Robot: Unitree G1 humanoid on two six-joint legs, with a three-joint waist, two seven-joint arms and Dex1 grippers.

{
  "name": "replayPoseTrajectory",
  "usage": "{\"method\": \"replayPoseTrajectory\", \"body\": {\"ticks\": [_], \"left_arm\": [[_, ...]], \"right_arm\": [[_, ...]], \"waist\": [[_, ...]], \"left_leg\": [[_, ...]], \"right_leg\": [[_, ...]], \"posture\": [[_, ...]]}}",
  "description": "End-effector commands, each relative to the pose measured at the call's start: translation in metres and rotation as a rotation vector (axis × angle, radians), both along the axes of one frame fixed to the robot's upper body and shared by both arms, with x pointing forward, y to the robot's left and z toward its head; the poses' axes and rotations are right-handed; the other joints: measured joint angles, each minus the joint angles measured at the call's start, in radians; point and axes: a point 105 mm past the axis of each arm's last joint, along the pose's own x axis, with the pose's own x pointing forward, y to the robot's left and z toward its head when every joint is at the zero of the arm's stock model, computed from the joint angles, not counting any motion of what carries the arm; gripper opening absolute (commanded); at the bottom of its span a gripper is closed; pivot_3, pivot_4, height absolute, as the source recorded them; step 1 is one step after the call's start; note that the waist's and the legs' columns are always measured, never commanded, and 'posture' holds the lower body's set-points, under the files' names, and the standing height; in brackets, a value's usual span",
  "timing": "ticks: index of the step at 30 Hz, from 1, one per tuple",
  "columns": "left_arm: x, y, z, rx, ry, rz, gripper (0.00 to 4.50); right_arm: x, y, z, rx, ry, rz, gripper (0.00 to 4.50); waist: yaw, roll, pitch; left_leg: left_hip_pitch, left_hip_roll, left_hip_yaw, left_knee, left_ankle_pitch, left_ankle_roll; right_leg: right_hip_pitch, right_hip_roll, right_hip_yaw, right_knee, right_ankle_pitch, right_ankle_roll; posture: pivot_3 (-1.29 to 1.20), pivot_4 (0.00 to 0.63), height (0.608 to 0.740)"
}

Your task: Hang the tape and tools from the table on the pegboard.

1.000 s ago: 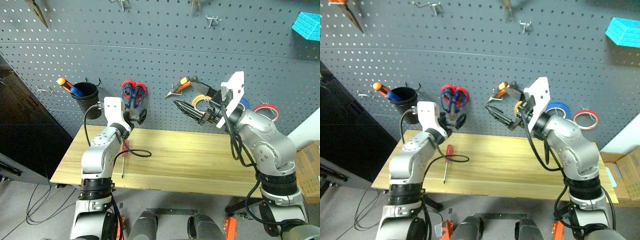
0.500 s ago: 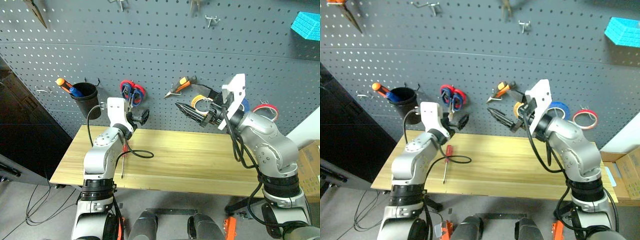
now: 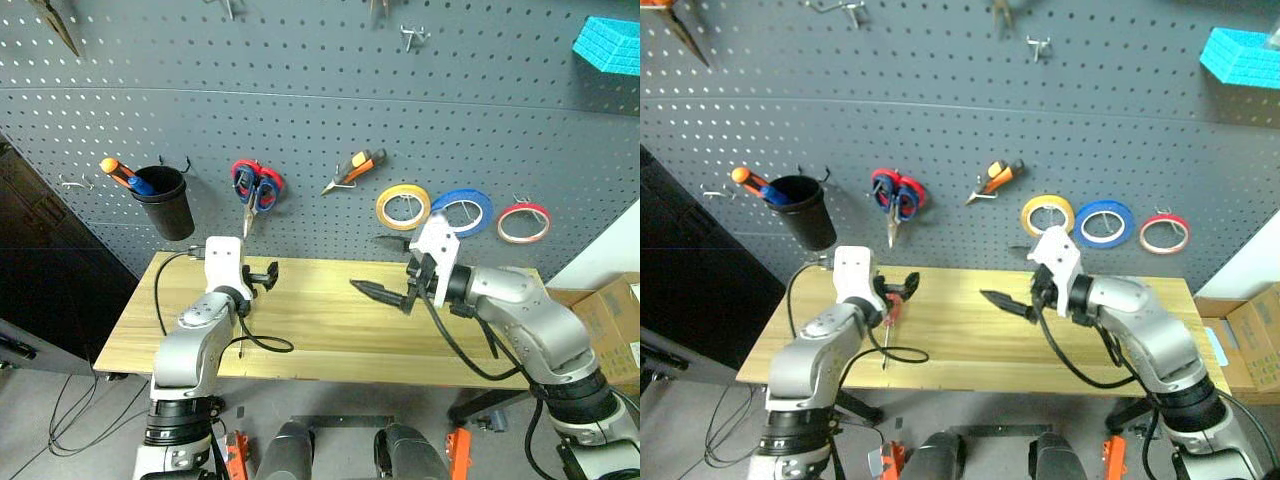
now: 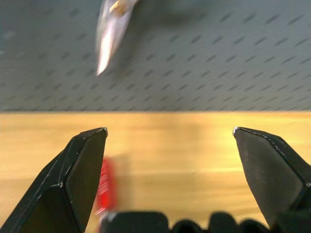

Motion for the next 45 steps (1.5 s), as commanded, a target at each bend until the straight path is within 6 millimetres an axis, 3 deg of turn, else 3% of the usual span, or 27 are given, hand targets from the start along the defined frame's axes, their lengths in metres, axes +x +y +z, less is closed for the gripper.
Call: {"method": "replayPoseTrajectory", "body": {"ticks": [1, 6, 10, 14, 17, 23, 34, 38, 45], "left_arm": [[0.0, 0.027, -0.001, 0.038, 0.034, 0.092, 4.46], [-0.012, 0.038, -0.032, 0.039, 0.201, 0.119, 4.46], [-0.035, 0.031, -0.061, 0.009, 0.355, 0.062, 4.46], [-0.05, 0.027, -0.068, -0.011, 0.391, -0.004, 4.46], [-0.057, 0.031, -0.069, 0.006, 0.404, -0.014, 4.46], [-0.054, 0.039, -0.065, 0.025, 0.399, -0.014, 4.46], [-0.042, 0.034, -0.053, 0.037, 0.36, -0.01, 4.46], [-0.03, 0.042, -0.043, 0.064, 0.318, 0.045, 4.46], [-0.001, 0.044, -0.032, 0.084, 0.279, 0.049, 4.46]], "right_arm": [[0.0, 0.01, 0.004, 0.0, -0.064, 0.037, 4.5], [-0.002, 0.019, 0.005, 0.026, -0.056, 0.083, 4.5], [-0.01, 0.022, -0.001, 0.009, -0.041, 0.146, 4.5], [-0.013, 0.022, -0.005, 0.007, -0.024, 0.161, 4.5], [-0.016, 0.022, -0.006, 0.009, -0.016, 0.164, 4.5], [-0.02, 0.017, -0.01, 0.003, 0.003, 0.172, 4.5], [-0.023, 0.011, -0.005, -0.015, 0.001, 0.218, 4.5], [-0.031, 0.013, -0.004, -0.044, -0.009, 0.296, 4.5], [-0.024, 0.014, 0.0, -0.055, -0.022, 0.312, 4.5]], "waist": [[-0.001, 0.001, 0.007], [-0.006, 0.0, 0.033], [-0.011, 0.0, 0.061], [-0.017, -0.001, 0.088], [-0.019, 0.0, 0.101], [-0.019, 0.0, 0.127], [-0.021, 0.0, 0.148], [-0.021, -0.002, 0.158], [-0.02, -0.002, 0.158]], "left_leg": [[0.0, 0.0, 0.0, 0.0, 0.0, 0.0], [-0.002, 0.0, 0.0, -0.002, 0.0, 0.0], [-0.003, 0.0, -0.001, -0.003, -0.001, 0.001], [-0.006, 0.0, -0.002, -0.004, -0.002, 0.001], [-0.016, 0.001, -0.004, -0.003, -0.002, 0.001], [-0.018, 0.001, -0.004, -0.003, -0.002, 0.001], [-0.02, 0.0, -0.004, -0.004, -0.003, 0.0], [-0.022, 0.0, -0.004, -0.004, -0.003, 0.0], [-0.033, -0.001, -0.004, -0.003, -0.003, 0.0]], "right_leg": [[0.0, 0.0, 0.0, 0.0, 0.0, 0.0], [-0.002, 0.0, 0.0, -0.001, 0.0, 0.0], [-0.003, -0.001, 0.0, -0.001, -0.002, 0.002], [-0.006, -0.002, -0.001, 0.0, -0.004, 0.001], [-0.016, -0.002, -0.002, 0.002, -0.002, 0.003], [-0.017, -0.003, -0.002, 0.0, -0.002, 0.004], [-0.019, -0.004, -0.002, 0.0, -0.002, 0.006], [-0.02, -0.004, -0.002, 0.0, -0.002, 0.007], [-0.034, -0.003, -0.003, 0.002, -0.001, 0.009]], "posture": [[0.18, 0.195, 0.74], [0.17, 0.236, 0.74], [0.17, 0.28, 0.74], [0.17, 0.309, 0.74], [0.17, 0.325, 0.74], [0.17, 0.343, 0.74], [0.17, 0.361, 0.74], [0.18, 0.368, 0.74], [0.18, 0.372, 0.74]]}}
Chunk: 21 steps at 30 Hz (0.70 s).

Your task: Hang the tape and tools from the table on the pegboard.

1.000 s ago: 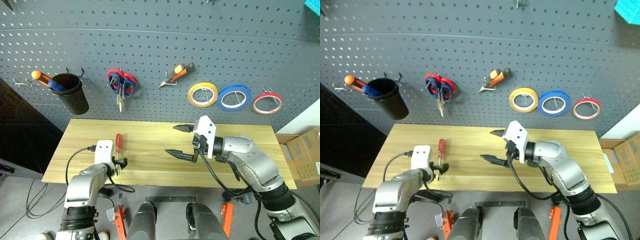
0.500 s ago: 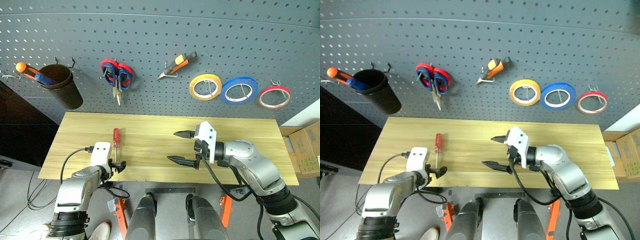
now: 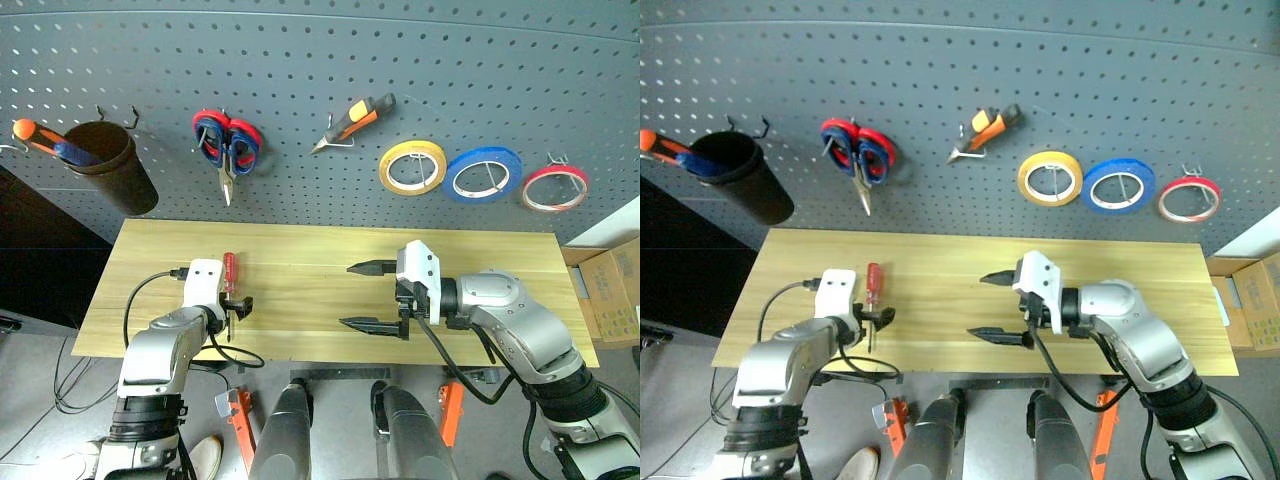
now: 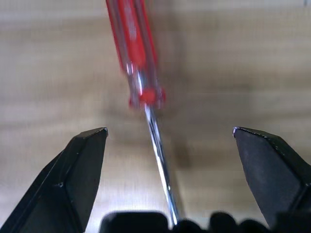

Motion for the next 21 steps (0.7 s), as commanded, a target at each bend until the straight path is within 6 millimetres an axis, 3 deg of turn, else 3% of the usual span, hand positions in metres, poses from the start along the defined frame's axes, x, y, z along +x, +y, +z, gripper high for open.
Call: {"method": "replayPoseTrajectory", "body": {"ticks": [1, 12, 15, 21], "left_arm": [[0.012, 0.007, 0.006, 0.045, -0.029, 0.019, 4.46], [0.032, 0.016, 0.004, 0.1, -0.021, 0.066, 4.46], [0.035, 0.014, 0.005, 0.097, -0.026, 0.062, 3.91], [0.039, 0.013, 0.007, 0.098, -0.033, 0.052, 1.7]], "right_arm": [[0.0, 0.002, 0.011, 0.018, -0.045, 0.037, 4.5], [-0.002, -0.004, 0.013, -0.004, -0.033, 0.065, 4.5], [0.0, -0.005, 0.014, -0.009, -0.042, 0.055, 4.5], [0.009, -0.011, 0.012, -0.015, -0.047, 0.016, 4.5]], "waist": [[0.0, 0.0, 0.0], [-0.001, 0.0, 0.002], [-0.002, -0.001, 0.002], [-0.002, -0.001, 0.003]], "left_leg": [[0.0, 0.0, 0.0, 0.0, 0.0, 0.0], [0.0, 0.0, 0.0, 0.0, 0.0, 0.0], [0.0, 0.0, 0.0, 0.001, 0.0, 0.0], [0.0, 0.0, 0.0, 0.001, 0.0, 0.0]], "right_leg": [[0.0, 0.0, 0.0, 0.0, 0.0, 0.0], [0.0, 0.0, 0.0, 0.0, 0.0, 0.0], [0.0, 0.0, 0.0, 0.0, 0.0, 0.0], [0.0, 0.0, 0.0, 0.0, 0.0, 0.0]], "posture": [[0.17, 0.371, 0.74], [0.15, 0.381, 0.74], [0.14, 0.38, 0.74], [0.14, 0.379, 0.74]]}}
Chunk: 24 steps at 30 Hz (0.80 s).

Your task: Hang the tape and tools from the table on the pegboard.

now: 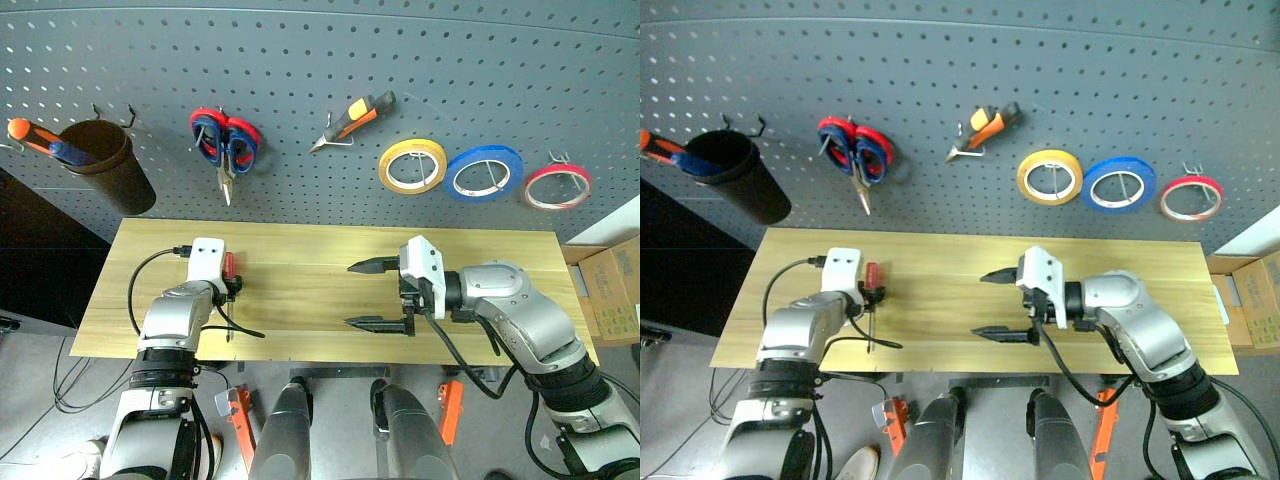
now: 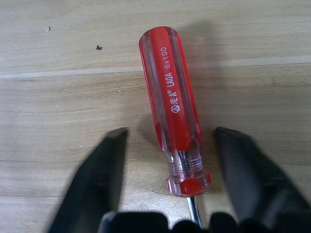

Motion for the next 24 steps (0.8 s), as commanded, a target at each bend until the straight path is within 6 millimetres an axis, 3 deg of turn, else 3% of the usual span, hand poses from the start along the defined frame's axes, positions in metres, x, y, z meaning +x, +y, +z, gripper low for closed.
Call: {"method": "replayPoseTrajectory", "body": {"ticks": [1, 3, 17, 24], "left_arm": [[0.003, 0.0, 0.006, 0.021, -0.023, -0.006, 1.36], [0.004, 0.0, 0.007, 0.023, -0.025, -0.006, 0.77], [0.009, -0.011, 0.017, 0.042, -0.08, -0.07, 0.78], [0.009, -0.042, 0.044, 0.041, -0.205, -0.244, 0.78]], "right_arm": [[0.003, -0.004, 0.011, 0.012, -0.06, -0.009, 4.5], [0.005, -0.005, 0.011, 0.011, -0.066, -0.017, 4.5], [0.02, -0.009, 0.014, 0.019, -0.094, -0.076, 4.5], [0.027, -0.014, 0.046, 0.12, -0.114, -0.186, 4.5]], "waist": [[0.0, 0.0, 0.0], [0.0, 0.0, 0.0], [0.0, 0.0, 0.0], [0.001, -0.001, -0.003]], "left_leg": [[0.0, 0.0, 0.0, 0.0, 0.0, 0.0], [0.0, 0.0, 0.0, 0.0, 0.0, 0.0], [0.0, 0.0, 0.0, 0.0, 0.0, 0.0], [-0.001, -0.001, -0.001, 0.001, 0.002, -0.004]], "right_leg": [[0.0, 0.0, 0.0, 0.0, 0.0, 0.0], [0.0, 0.0, 0.0, 0.0, 0.0, 0.0], [0.0, 0.0, 0.0, 0.0, 0.0, 0.0], [0.0, -0.001, -0.001, 0.0, 0.003, -0.005]], "posture": [[0.14, 0.378, 0.74], [0.14, 0.376, 0.74], [0.15, 0.32, 0.74], [0.14, 0.255, 0.74]]}}
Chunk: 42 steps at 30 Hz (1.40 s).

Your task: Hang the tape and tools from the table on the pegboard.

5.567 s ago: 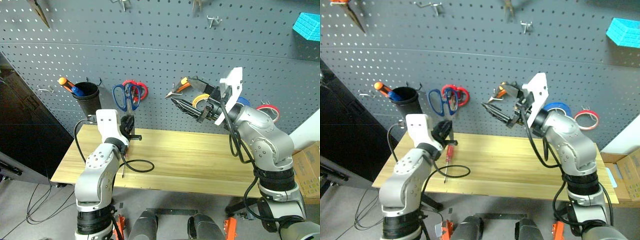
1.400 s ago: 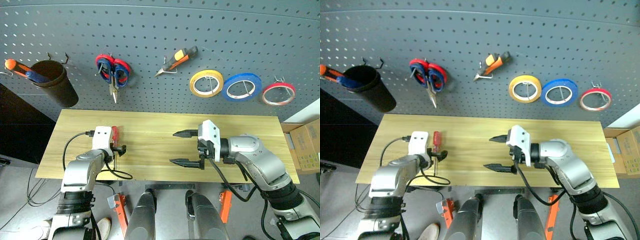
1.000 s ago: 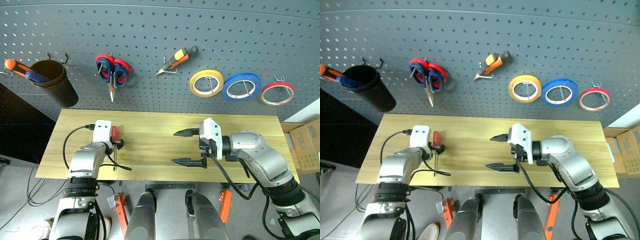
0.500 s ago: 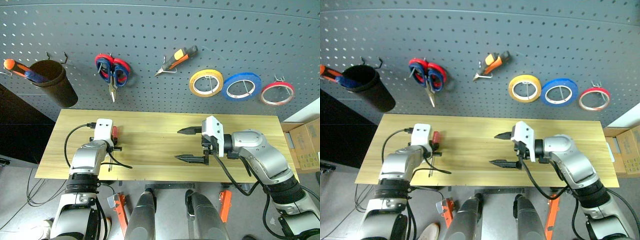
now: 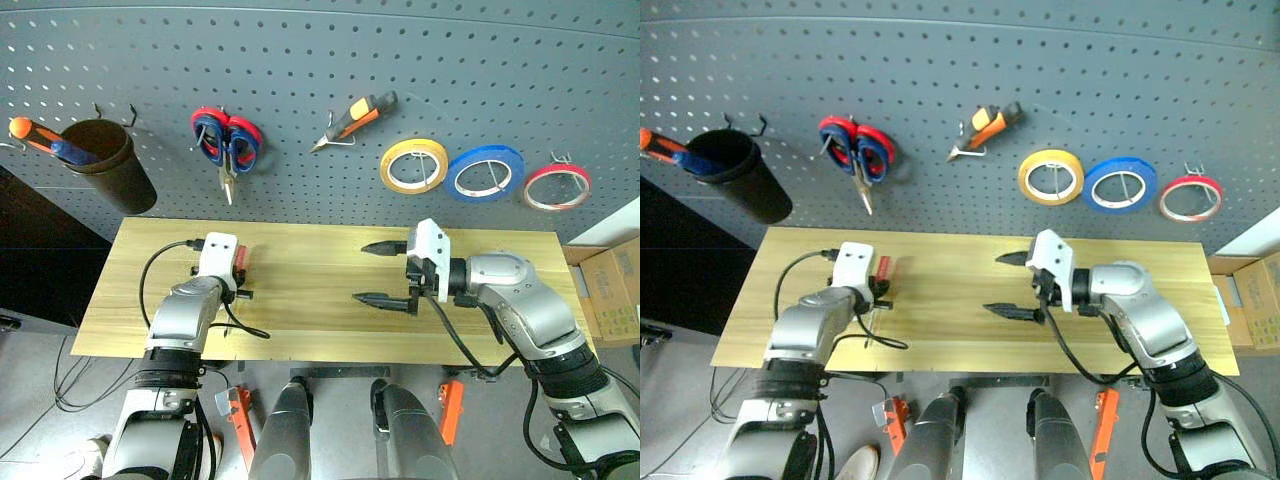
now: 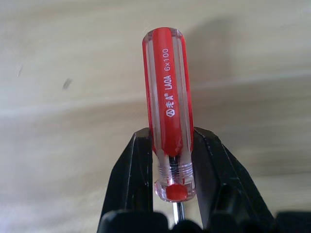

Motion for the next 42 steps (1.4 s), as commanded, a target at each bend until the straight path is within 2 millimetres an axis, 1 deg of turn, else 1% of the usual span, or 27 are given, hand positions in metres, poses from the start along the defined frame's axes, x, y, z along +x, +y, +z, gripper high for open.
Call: {"method": "replayPoseTrajectory", "body": {"ticks": [1, 2, 4, 7, 10, 13, 16, 18, 20, 23, 28, 30, 32, 35, 37, 42], "left_arm": [[0.0, -0.015, 0.029, 0.018, -0.109, -0.092, 0.78], [0.0, -0.018, 0.035, 0.021, -0.128, -0.111, 0.78], [0.001, -0.02, 0.043, 0.024, -0.156, -0.124, 0.78], [-0.001, -0.021, 0.071, 0.057, -0.276, -0.177, 0.78], [-0.006, -0.025, 0.089, 0.055, -0.346, -0.231, 0.78], [-0.009, -0.018, 0.103, 0.12, -0.406, -0.215, 0.78], [-0.014, -0.007, 0.122, 0.114, -0.495, -0.144, 0.78], [-0.02, -0.005, 0.132, 0.095, -0.54, -0.116, 0.78], [-0.029, -0.007, 0.137, 0.077, -0.568, -0.104, 0.78], [-0.042, -0.007, 0.138, 0.064, -0.586, -0.078, 0.78], [-0.058, -0.002, 0.128, 0.061, -0.553, -0.031, 0.78], [-0.063, 0.001, 0.129, 0.065, -0.562, -0.009, 0.78], [-0.064, 0.006, 0.134, 0.072, -0.581, 0.02, 0.78], [-0.062, 0.017, 0.144, 0.087, -0.616, 0.076, 0.78], [-0.06, 0.023, 0.152, 0.108, -0.642, 0.096, 0.78], [-0.048, 0.036, 0.179, 0.12, -0.719, 0.144, 0.78]], "right_arm": [[-0.002, 0.0, 0.037, 0.098, -0.065, -0.04, 4.5], [-0.001, 0.001, 0.043, 0.118, -0.069, -0.056, 4.5], [0.0, 0.001, 0.05, 0.144, -0.071, -0.077, 4.5], [0.001, 0.004, 0.071, 0.233, -0.066, -0.12, 4.5], [0.003, 0.006, 0.082, 0.281, -0.063, -0.142, 4.5], [0.004, 0.008, 0.089, 0.311, -0.071, -0.154, 4.5], [0.003, 0.011, 0.099, 0.361, -0.075, -0.15, 4.5], [0.0, 0.012, 0.107, 0.393, -0.079, -0.14, 4.5], [-0.001, 0.014, 0.114, 0.425, -0.074, -0.134, 4.5], [-0.002, 0.016, 0.118, 0.442, -0.074, -0.131, 4.5], [0.0, 0.019, 0.118, 0.448, -0.071, -0.124, 4.5], [0.0, 0.021, 0.119, 0.45, -0.074, -0.112, 4.5], [0.0, 0.024, 0.121, 0.454, -0.077, -0.099, 4.5], [0.001, 0.027, 0.122, 0.463, -0.075, -0.083, 4.5], [0.001, 0.03, 0.123, 0.466, -0.073, -0.072, 4.5], [0.003, 0.038, 0.12, 0.461, -0.071, -0.049, 4.5]], "waist": [[0.0, 0.0, -0.001], [0.0, 0.0, -0.002], [0.0, -0.002, -0.008], [-0.002, -0.004, -0.011], [0.0, -0.004, -0.027], [0.001, -0.005, -0.049], [0.003, -0.006, -0.063], [0.004, -0.006, -0.069], [0.006, -0.007, -0.079], [0.009, -0.007, -0.096], [0.028, -0.006, -0.123], [0.033, -0.006, -0.13], [0.044, -0.006, -0.134], [0.053, -0.006, -0.139], [0.055, -0.007, -0.146], [0.07, -0.008, -0.16]], "left_leg": [[0.0, 0.0, 0.0, 0.0, 0.0, -0.001], [0.0, 0.0, 0.0, 0.0, 0.001, -0.001], [0.0, 0.0, 0.0, 0.0, 0.001, -0.002], [0.0, 0.0, 0.0, 0.0, 0.002, -0.003], [0.0, 0.0, 0.0, 0.0, 0.002, -0.004], [0.0, -0.001, 0.0, -0.001, 0.002, -0.004], [0.0, -0.001, 0.001, 0.0, 0.002, -0.004], [0.0, -0.001, 0.0, 0.0, 0.002, -0.004], [0.0, 0.0, 0.0, 0.001, 0.002, -0.003], [0.001, 0.0, 0.002, 0.001, 0.002, -0.003], [0.004, 0.0, 0.002, 0.001, 0.001, 0.0], [0.006, 0.0, 0.002, 0.001, 0.002, 0.0], [0.009, 0.001, 0.002, 0.001, 0.003, 0.001], [0.02, 0.002, 0.002, 0.001, 0.004, 0.002], [0.022, 0.002, 0.002, 0.001, 0.005, 0.004], [0.026, 0.002, 0.003, 0.001, 0.006, 0.004]], "right_leg": [[0.0, 0.0, 0.0, 0.0, 0.0, 0.0], [0.0, 0.0, 0.0, 0.0, 0.0, 0.0], [0.0, 0.0, 0.0, 0.0, 0.0, 0.0], [0.0, 0.0, -0.001, 0.0, 0.0, 0.0], [-0.001, 0.0, -0.001, 0.0, 0.001, -0.001], [0.0, 0.0, -0.001, 0.0, 0.001, -0.001], [0.0, 0.0, -0.001, 0.0, 0.001, -0.001], [0.0, 0.0, -0.001, 0.0, 0.001, -0.001], [0.0, 0.001, -0.001, 0.001, 0.002, -0.001], [0.001, 0.001, 0.0, 0.001, 0.003, 0.0], [0.003, 0.002, 0.0, 0.002, 0.003, -0.001], [0.005, 0.003, 0.0, 0.002, 0.004, -0.002], [0.009, 0.003, 0.0, 0.002, 0.005, -0.003], [0.021, 0.005, 0.0, -0.002, 0.004, -0.001], [0.022, 0.005, 0.0, -0.002, 0.004, -0.005], [0.027, 0.005, 0.001, -0.002, 0.004, -0.006]], "posture": [[0.14, 0.246, 0.74], [0.14, 0.229, 0.74], [0.15, 0.217, 0.74], [0.15, 0.186, 0.74], [0.16, 0.162, 0.74], [0.18, 0.143, 0.74], [0.19, 0.125, 0.74], [0.2, 0.116, 0.74], [0.22, 0.106, 0.74], [0.23, 0.1, 0.74], [0.26, 0.084, 0.74], [0.28, 0.076, 0.74], [0.29, 0.068, 0.74], [0.31, 0.064, 0.74], [0.32, 0.061, 0.74], [0.32, 0.058, 0.74]]}}
